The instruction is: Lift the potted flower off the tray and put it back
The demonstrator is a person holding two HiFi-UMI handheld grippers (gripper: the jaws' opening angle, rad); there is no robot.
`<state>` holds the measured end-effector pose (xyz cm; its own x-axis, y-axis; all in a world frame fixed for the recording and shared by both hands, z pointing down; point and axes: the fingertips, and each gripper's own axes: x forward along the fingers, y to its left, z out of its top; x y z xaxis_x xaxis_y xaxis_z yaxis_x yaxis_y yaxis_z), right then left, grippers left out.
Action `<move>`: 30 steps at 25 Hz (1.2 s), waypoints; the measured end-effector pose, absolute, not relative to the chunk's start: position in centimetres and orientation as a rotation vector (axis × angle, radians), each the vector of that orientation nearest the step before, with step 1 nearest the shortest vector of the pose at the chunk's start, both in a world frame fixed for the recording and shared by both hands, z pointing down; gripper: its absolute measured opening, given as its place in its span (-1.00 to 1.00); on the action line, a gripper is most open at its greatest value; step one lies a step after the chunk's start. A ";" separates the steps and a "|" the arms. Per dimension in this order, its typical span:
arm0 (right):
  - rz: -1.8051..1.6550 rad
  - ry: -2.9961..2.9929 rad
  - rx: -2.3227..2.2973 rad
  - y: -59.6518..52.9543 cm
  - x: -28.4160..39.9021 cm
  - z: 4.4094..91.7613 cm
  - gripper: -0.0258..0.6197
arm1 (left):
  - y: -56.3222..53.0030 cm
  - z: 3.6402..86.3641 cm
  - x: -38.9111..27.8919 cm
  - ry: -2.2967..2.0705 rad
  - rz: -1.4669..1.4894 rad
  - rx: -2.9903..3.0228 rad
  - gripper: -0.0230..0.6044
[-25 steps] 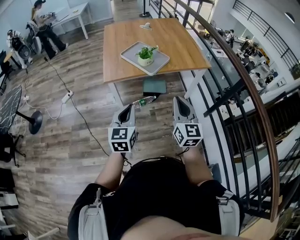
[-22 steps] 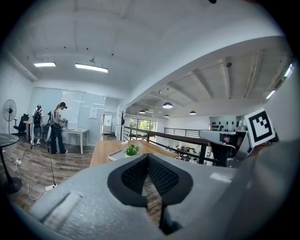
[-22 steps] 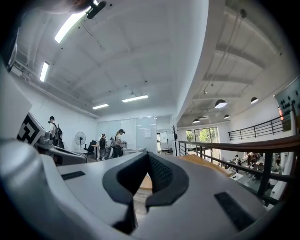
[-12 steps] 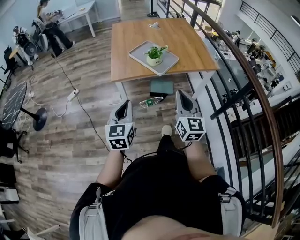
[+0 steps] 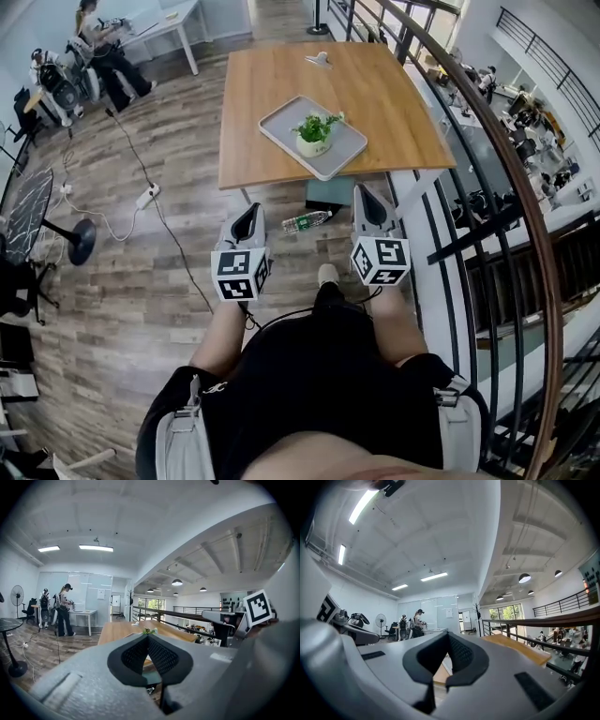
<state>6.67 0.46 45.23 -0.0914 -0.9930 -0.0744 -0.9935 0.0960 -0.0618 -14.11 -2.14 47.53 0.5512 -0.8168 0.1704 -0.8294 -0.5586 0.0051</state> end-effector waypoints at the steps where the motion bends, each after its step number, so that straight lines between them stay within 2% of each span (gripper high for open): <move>1: 0.002 2.257 -2.043 -1.2 7.4 45.3 -0.92 | -3.6 47.5 -13.4 -1.439 0.229 2.684 -0.89; 15: -0.038 2.370 -1.940 -22.4 17.3 43.8 -0.92 | -22.9 45.7 -3.8 -1.539 0.284 2.592 -0.89; 30: -0.069 2.343 -1.928 -26.6 18.0 44.4 -0.92 | -27.8 46.7 -5.0 -1.544 0.336 2.543 -0.89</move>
